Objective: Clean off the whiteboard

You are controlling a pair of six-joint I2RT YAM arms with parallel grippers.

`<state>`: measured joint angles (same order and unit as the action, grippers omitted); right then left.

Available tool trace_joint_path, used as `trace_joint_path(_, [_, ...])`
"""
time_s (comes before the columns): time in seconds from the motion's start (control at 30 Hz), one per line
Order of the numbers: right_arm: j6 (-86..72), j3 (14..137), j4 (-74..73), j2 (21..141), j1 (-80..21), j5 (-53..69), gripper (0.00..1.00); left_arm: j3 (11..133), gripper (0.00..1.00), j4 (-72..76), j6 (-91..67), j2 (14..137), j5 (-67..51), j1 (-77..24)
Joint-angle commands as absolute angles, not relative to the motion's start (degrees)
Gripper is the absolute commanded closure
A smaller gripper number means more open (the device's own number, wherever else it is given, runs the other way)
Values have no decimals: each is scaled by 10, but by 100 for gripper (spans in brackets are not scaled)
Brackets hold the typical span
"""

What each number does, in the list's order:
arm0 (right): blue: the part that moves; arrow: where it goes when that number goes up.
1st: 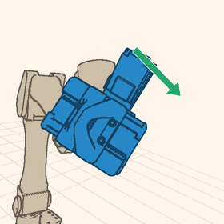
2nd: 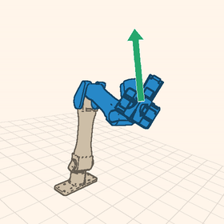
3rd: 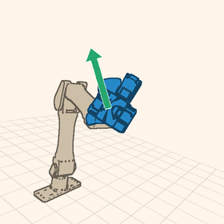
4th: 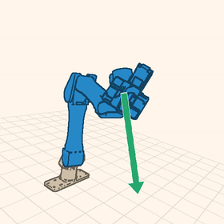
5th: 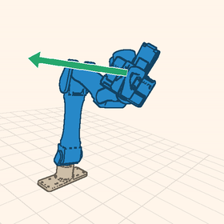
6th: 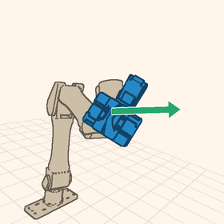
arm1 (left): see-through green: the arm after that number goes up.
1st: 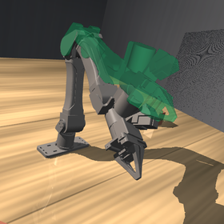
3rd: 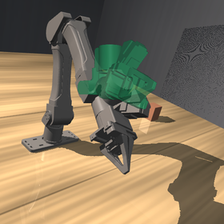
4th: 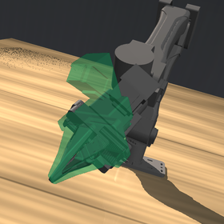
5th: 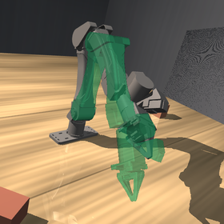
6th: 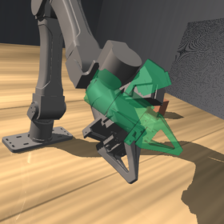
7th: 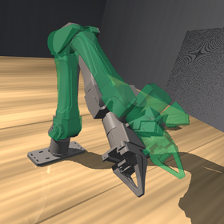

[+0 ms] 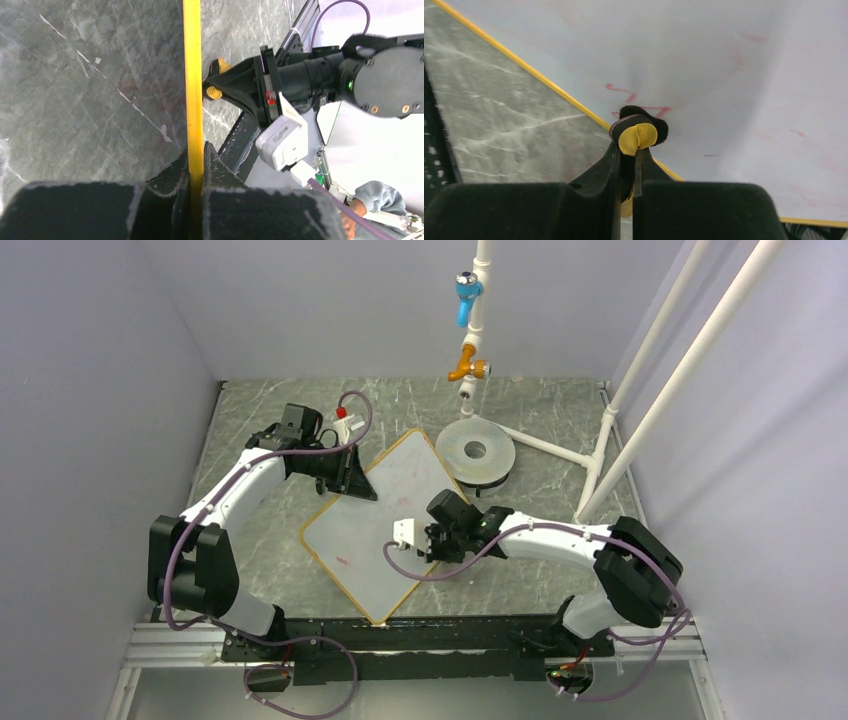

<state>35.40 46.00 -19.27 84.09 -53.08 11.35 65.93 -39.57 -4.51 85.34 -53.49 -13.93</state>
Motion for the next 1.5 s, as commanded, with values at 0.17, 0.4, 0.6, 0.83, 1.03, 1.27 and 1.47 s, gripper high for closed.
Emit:
trace_joint_path(0.17, [351, 492, -153, 849, -602, 87, 100, 680, 100, -390, -24, 834, -616, -149])
trace_joint_path(0.4, [313, 484, -109, 813, -522, 35, 100, 682, 100, -392, -19, 836, -620, -149])
trace_joint_path(0.6, [314, 488, -116, 827, -506, 16, 100, 684, 100, -393, -20, 838, -620, -150])
trace_joint_path(0.83, [388, 479, -188, 828, -565, 131, 100, 687, 100, -394, -19, 838, -619, -150])
trace_joint_path(1.03, [396, 487, -196, 843, -600, 109, 100, 686, 100, -396, -17, 834, -620, -150])
trace_joint_path(1.27, [356, 492, -167, 829, -517, 42, 100, 687, 100, -399, -12, 836, -620, -149])
trace_joint_path(1.47, [365, 497, -186, 844, -491, 34, 100, 690, 100, -402, -11, 835, -620, -149])
